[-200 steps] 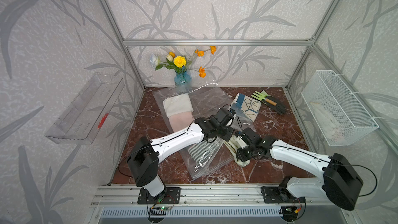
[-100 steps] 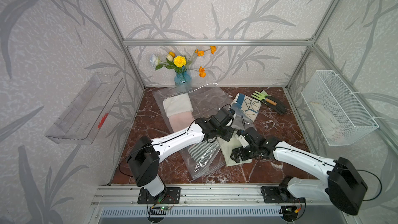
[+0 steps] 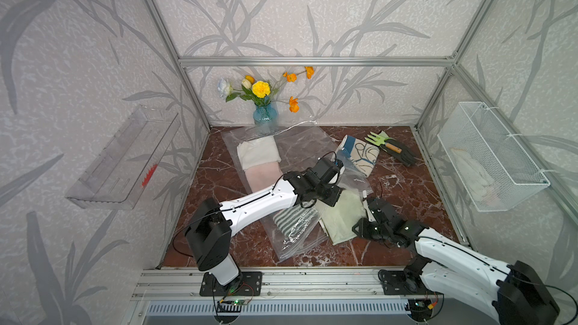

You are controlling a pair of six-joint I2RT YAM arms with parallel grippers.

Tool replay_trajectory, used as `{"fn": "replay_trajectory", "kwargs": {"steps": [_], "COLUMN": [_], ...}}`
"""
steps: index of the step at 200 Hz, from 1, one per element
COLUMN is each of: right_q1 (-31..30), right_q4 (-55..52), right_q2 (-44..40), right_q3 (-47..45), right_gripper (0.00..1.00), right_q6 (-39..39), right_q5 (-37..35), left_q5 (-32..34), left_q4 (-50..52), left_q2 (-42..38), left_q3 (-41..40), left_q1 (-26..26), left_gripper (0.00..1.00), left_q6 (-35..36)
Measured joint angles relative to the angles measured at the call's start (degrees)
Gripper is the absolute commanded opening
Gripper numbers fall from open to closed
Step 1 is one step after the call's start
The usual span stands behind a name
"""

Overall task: Place the folded towel into the vacuum bag
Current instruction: Place the towel in the vacuum bag.

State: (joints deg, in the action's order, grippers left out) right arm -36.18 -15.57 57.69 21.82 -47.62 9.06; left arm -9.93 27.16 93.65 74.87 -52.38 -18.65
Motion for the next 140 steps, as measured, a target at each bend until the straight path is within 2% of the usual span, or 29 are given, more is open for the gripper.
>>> {"fn": "replay_trajectory", "kwargs": {"steps": [28, 45, 70, 88, 100, 119, 140], "right_q1": [1.14, 2.05, 2.67, 2.67, 2.62, 1.33, -2.16], "right_q4": [6.4, 11.56, 15.63, 17.66, 18.62, 18.75, 19.21], "right_q2": [3.69, 4.96, 10.29, 13.25, 13.27, 11.69, 9.88], "right_q3": [1.25, 1.25, 3.72, 5.7, 5.73, 4.9, 3.06], "right_gripper": [0.08, 0.08, 0.2, 0.4, 0.48, 0.5, 0.42], "right_q6": [-4.63, -7.15, -8.57, -9.16, -10.19, -12.66, -15.26], "right_q5": [-1.95, -3.32, -3.93, -3.87, -4.07, -5.95, -9.18], "left_q5": [-0.39, -0.7, -0.94, -1.03, -1.09, -1.22, -1.77], "left_q4": [-0.28, -0.55, -1.09, -1.25, -1.38, -1.51, -1.92], "left_q2": [0.22, 0.55, 1.03, 1.77, 2.21, 2.45, 2.45], "left_q3": [0.0, 0.0, 0.0, 0.0, 0.0, 0.0, 0.0], "left_q1": [-0.11, -0.11, -0.11, -0.11, -0.11, -0.11, -0.13], "left_gripper": [0.03, 0.03, 0.03, 0.03, 0.04, 0.04, 0.03], "left_q6": [0.02, 0.0, 0.04, 0.11, 0.17, 0.15, -0.02]}}
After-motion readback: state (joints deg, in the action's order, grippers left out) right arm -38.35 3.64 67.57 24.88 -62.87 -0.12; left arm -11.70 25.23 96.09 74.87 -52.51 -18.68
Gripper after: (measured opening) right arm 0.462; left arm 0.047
